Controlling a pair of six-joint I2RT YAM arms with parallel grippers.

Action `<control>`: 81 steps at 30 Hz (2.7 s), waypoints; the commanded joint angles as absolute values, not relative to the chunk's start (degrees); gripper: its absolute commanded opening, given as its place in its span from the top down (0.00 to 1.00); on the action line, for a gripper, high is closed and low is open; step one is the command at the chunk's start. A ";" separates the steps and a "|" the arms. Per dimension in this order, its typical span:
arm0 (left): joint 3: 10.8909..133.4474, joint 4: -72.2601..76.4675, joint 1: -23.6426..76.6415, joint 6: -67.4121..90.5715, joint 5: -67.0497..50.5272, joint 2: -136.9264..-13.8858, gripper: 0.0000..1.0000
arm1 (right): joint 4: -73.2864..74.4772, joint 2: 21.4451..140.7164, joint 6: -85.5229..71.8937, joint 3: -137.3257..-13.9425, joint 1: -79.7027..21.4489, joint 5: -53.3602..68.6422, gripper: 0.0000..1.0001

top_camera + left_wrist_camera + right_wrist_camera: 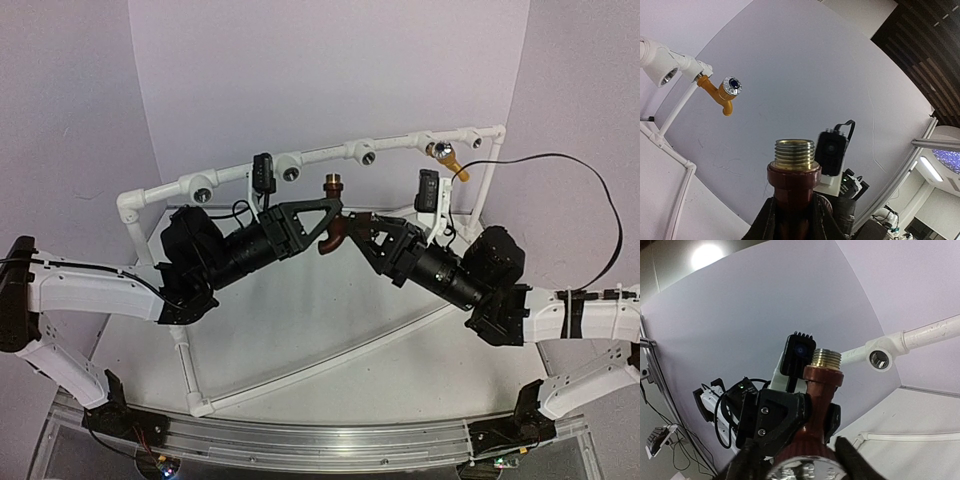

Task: Install the water faucets
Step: Pass from the left arm to the right, then pass from the right arm to the left, then pass from the left arm to the right

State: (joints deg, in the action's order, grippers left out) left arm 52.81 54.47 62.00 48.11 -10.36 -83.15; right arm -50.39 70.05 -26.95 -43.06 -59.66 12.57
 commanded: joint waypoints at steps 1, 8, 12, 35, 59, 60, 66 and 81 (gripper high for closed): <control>52.65 58.64 62.36 48.66 -10.16 -83.43 1.00 | -54.23 71.15 -27.66 -45.10 -59.78 9.85 1.00; 46.42 54.31 61.95 49.51 -10.11 -77.81 0.22 | -34.71 64.97 -17.44 -46.99 -59.73 11.02 1.00; 49.27 31.71 61.44 46.04 -10.74 -72.74 0.05 | -5.75 63.54 -4.87 -56.95 -59.64 17.48 1.00; 58.70 15.32 59.87 42.29 -35.71 -74.57 0.28 | 32.82 71.33 11.87 -80.28 -59.69 27.96 1.00; 49.00 36.52 58.07 55.85 -19.29 -69.38 1.00 | -25.76 63.68 -16.38 -49.63 -59.80 20.79 0.02; 48.49 38.25 57.95 57.48 -19.31 -69.65 1.00 | -30.52 64.19 -16.98 -47.75 -59.84 20.88 0.03; 47.51 44.52 57.92 62.33 -20.45 -71.45 1.00 | -49.14 70.65 -18.43 -44.62 -60.25 19.54 0.28; 46.20 50.69 57.92 65.06 -21.45 -73.91 1.00 | -63.12 79.71 -24.01 -47.79 -60.38 15.11 0.73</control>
